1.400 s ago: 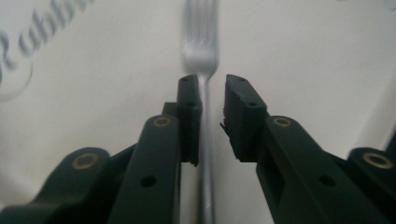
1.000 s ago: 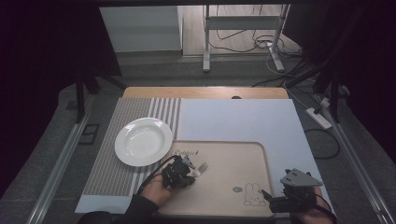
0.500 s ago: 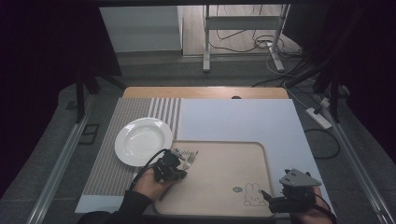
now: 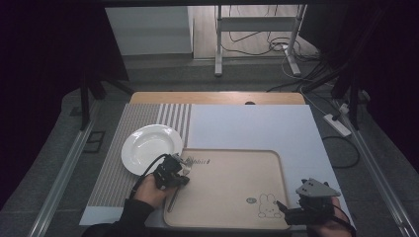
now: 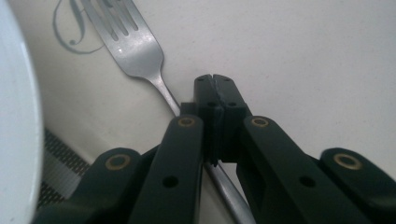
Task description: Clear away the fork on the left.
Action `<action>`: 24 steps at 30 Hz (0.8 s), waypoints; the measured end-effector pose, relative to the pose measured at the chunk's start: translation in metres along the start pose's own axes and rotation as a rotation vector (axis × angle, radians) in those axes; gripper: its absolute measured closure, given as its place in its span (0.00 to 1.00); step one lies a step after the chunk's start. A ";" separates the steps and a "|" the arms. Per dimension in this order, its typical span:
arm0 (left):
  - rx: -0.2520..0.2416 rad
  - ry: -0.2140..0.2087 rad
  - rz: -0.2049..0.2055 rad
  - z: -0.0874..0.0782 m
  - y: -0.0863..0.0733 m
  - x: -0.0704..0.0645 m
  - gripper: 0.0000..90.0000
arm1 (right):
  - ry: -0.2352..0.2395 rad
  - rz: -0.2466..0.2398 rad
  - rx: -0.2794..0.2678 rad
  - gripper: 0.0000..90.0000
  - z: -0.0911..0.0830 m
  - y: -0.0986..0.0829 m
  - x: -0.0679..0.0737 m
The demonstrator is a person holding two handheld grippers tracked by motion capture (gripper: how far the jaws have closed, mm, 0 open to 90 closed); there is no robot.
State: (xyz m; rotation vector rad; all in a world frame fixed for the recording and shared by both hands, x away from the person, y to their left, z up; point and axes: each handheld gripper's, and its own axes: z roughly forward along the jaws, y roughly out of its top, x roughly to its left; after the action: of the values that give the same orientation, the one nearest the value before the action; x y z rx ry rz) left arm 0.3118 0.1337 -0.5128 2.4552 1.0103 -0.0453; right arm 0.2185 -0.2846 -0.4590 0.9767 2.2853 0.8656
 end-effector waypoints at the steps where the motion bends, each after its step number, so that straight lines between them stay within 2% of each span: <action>1: 0.000 0.000 0.000 0.000 0.000 0.000 0.99 | 0.000 0.000 0.000 0.00 0.000 0.000 0.000; 18: -0.002 -0.002 -0.048 -0.005 -0.006 0.011 0.98 | 0.001 -0.003 0.001 0.00 0.000 0.000 0.000; 23: -0.011 0.018 -0.046 -0.007 -0.006 0.010 0.89 | 0.001 -0.002 0.000 0.00 0.000 0.000 0.000; 24: -0.030 0.021 -0.041 -0.011 -0.005 0.008 0.88 | 0.001 -0.002 0.001 0.00 0.000 0.000 0.000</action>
State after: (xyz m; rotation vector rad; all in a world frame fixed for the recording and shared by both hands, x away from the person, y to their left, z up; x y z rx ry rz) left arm 0.3125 0.1469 -0.5070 2.4126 1.0631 -0.0178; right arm 0.2186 -0.2845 -0.4591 0.9747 2.2871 0.8652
